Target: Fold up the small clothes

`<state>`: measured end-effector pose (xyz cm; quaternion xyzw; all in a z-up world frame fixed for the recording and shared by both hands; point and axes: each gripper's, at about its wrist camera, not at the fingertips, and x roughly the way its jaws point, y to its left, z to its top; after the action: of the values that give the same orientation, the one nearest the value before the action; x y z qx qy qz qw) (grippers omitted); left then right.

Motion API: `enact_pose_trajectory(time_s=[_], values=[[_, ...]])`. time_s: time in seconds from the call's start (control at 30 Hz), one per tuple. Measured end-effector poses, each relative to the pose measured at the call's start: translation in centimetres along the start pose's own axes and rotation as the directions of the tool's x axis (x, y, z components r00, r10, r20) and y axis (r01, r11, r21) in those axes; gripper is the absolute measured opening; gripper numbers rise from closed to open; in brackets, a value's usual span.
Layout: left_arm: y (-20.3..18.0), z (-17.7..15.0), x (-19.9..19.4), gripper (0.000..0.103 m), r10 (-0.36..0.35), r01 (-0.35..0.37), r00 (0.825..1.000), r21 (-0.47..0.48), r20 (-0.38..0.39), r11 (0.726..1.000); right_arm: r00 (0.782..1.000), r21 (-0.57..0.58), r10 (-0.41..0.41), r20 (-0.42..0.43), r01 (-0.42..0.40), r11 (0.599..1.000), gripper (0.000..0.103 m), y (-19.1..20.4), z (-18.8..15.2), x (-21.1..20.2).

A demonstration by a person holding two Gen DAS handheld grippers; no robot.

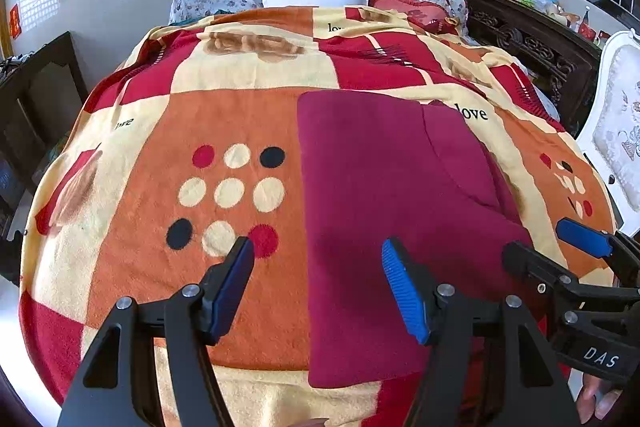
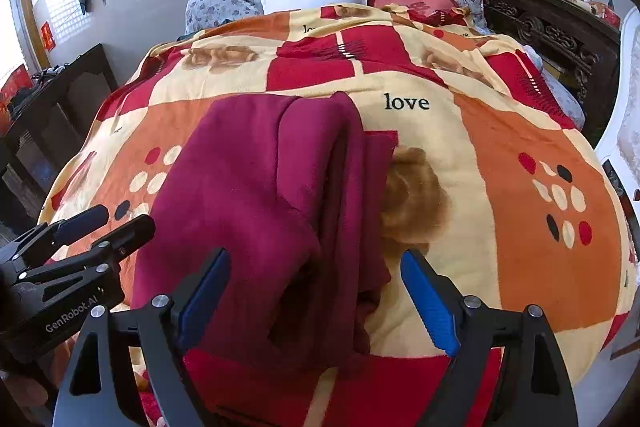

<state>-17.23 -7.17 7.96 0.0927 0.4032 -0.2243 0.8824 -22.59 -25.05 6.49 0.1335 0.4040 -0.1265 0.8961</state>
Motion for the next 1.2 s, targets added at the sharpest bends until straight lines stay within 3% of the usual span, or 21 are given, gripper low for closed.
enact_pose_trajectory(time_s=[1.2], values=[[0.3,-0.1,0.6,0.066,0.003,-0.003,1.0,-0.004,-0.012,1.0,0.999,-0.014,0.022,-0.042,-0.022,1.0,0.091,0.6,0.0,1.3]])
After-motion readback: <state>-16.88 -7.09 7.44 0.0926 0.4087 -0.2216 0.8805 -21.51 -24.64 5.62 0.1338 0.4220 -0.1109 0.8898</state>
